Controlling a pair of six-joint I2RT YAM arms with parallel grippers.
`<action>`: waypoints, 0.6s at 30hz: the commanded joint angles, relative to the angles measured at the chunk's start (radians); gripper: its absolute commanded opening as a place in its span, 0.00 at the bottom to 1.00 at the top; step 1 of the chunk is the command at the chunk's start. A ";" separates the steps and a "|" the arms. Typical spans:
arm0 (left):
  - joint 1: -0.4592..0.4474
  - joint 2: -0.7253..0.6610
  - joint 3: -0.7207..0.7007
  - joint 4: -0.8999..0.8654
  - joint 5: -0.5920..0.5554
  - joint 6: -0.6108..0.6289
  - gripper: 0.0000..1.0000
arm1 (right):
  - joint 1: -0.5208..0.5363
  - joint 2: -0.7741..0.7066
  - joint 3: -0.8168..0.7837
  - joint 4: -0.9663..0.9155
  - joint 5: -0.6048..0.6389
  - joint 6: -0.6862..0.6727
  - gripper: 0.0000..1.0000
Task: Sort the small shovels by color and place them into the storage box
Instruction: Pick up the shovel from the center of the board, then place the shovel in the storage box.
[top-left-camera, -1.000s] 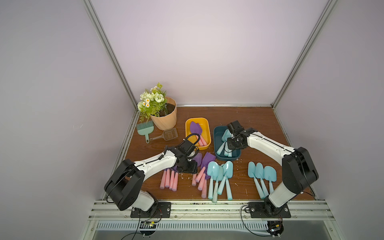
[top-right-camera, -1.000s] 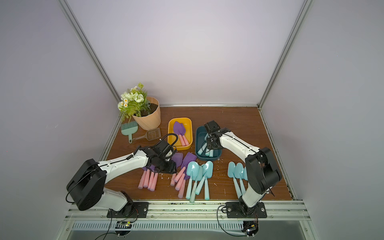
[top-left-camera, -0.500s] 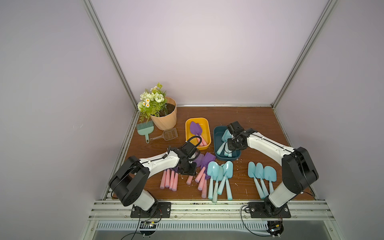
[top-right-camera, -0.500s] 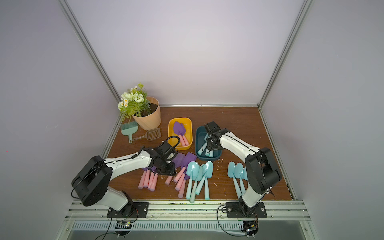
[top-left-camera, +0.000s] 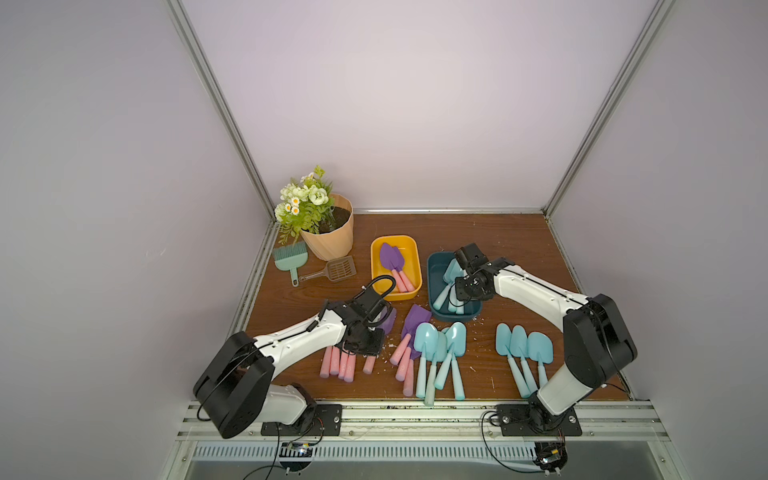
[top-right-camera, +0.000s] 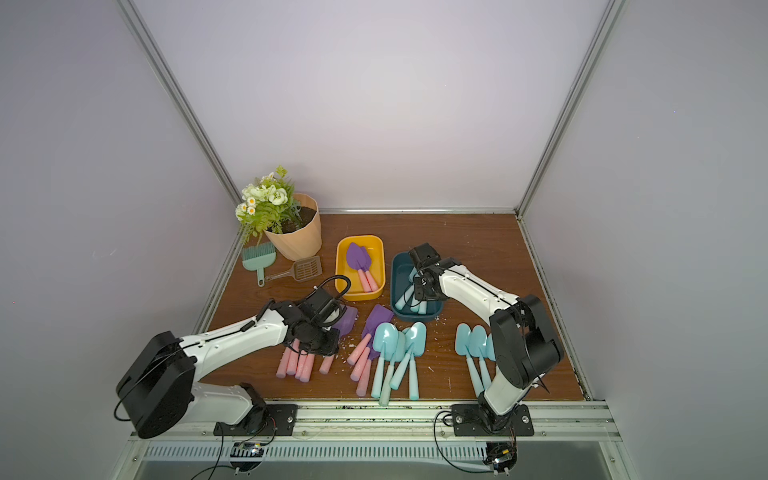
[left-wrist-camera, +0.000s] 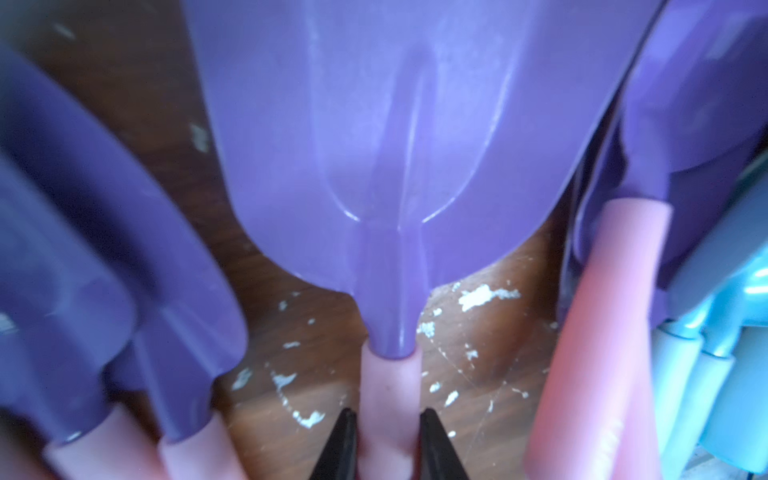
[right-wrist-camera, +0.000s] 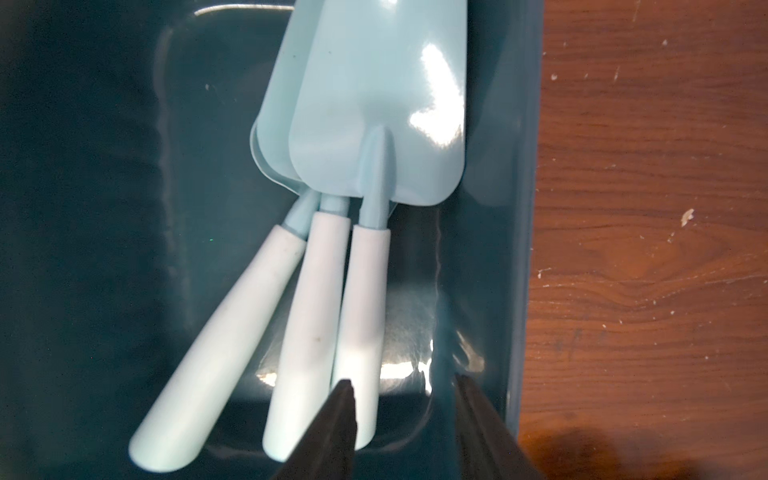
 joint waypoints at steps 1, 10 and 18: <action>-0.009 -0.063 0.035 -0.053 -0.026 -0.004 0.01 | -0.001 -0.011 0.028 0.002 0.013 0.019 0.43; 0.008 -0.046 0.305 -0.091 -0.072 0.041 0.01 | -0.001 0.000 0.053 -0.003 0.033 0.008 0.43; 0.181 0.311 0.620 0.033 -0.130 0.067 0.01 | -0.001 -0.003 0.075 -0.015 0.042 -0.001 0.44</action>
